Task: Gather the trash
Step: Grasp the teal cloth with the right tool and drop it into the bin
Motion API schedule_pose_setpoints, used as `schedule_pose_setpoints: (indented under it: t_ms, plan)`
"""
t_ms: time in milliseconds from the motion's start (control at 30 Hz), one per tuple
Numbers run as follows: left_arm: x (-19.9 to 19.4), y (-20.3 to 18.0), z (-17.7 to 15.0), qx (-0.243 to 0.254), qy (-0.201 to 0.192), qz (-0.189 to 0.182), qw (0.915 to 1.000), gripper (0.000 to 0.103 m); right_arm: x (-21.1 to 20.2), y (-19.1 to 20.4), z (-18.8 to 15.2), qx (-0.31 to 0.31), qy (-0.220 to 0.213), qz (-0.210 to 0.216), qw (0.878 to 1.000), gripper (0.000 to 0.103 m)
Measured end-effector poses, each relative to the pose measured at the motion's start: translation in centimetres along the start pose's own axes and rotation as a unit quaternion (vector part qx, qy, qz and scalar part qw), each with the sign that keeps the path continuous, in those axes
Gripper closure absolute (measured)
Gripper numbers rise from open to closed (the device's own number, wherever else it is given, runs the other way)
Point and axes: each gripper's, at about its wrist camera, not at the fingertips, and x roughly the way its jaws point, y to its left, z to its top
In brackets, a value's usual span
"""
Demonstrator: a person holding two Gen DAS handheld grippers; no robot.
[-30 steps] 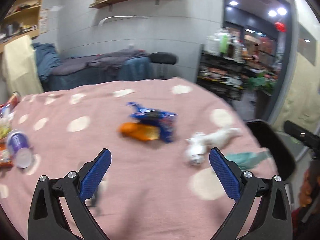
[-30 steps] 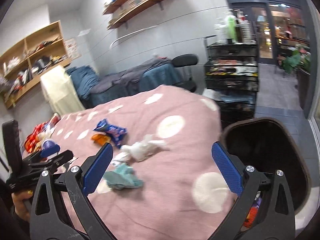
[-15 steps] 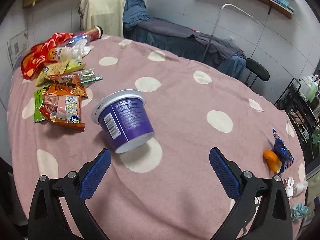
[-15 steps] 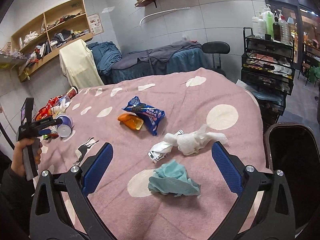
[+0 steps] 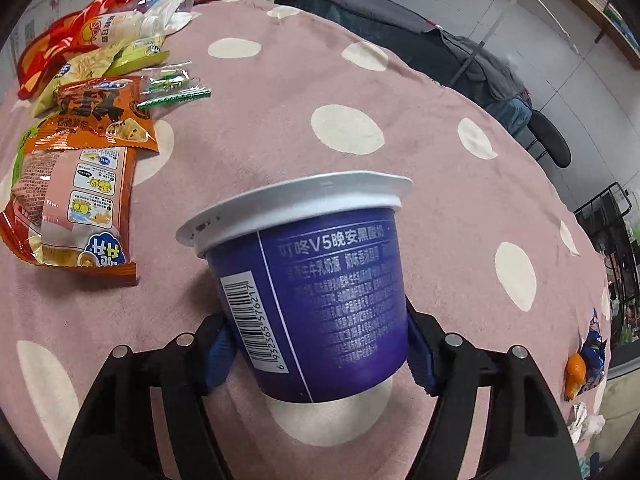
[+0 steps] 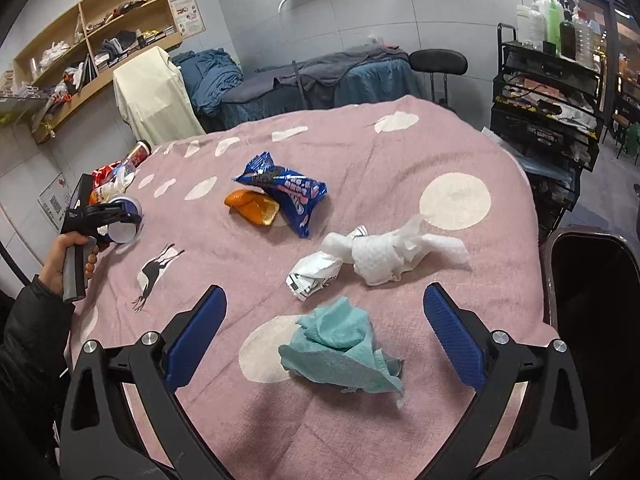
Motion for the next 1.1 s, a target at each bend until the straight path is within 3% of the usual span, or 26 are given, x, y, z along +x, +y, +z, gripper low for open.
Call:
schedule_pose_setpoints:
  t_ms: [100,167,233,333,433,500,567,667,767,1100]
  plan:
    - [-0.7,-0.8,-0.8,0.013,-0.009,-0.025,0.9996,0.034,1.1,0.7,0.1,-0.022,0.019,-0.017,0.999,0.007]
    - [-1.5,-1.6,-1.4,0.021,-0.019,-0.038,0.9989,0.034,1.9,1.0,0.5,-0.031,0.030,-0.018,0.999,0.016]
    - [-2.7,-2.8,-2.4,0.036,-0.038,-0.052,0.9973,0.034,2.8,1.5,0.9,-0.045,0.041,-0.015,0.998,0.017]
    - [-5.0,-5.1,-4.1,0.064,-0.064,-0.081,0.9926,0.034,3.0,2.5,0.7,-0.072,0.044,-0.039,0.996,0.017]
    - [-7.2,-8.0,-6.5,0.106,-0.082,-0.113,0.9845,0.034,3.5,1.7,0.2,-0.062,0.060,-0.057,0.995,0.018]
    - [-8.3,-9.8,-8.1,0.134,-0.092,-0.130,0.9781,0.034,3.9,0.5,-0.1,-0.040,0.077,-0.057,0.995,0.030]
    - [-9.2,-11.5,-9.7,0.160,-0.096,-0.149,0.9710,0.034,3.9,-0.8,-0.3,-0.020,0.084,-0.055,0.995,0.056]
    - [-10.5,-13.8,-11.7,0.195,-0.110,-0.170,0.9596,0.034,3.1,-1.6,-0.5,-0.009,0.070,-0.032,0.997,0.077]
    - [-11.5,-15.3,-13.3,0.217,-0.121,-0.195,0.9488,0.034,2.1,-2.2,-1.0,0.003,0.051,-0.014,0.999,0.088]
    - [-12.1,-20.3,-16.8,0.256,-0.107,-0.258,0.9254,0.034,-2.1,-4.0,-1.9,0.049,-0.017,0.010,0.999,0.092]
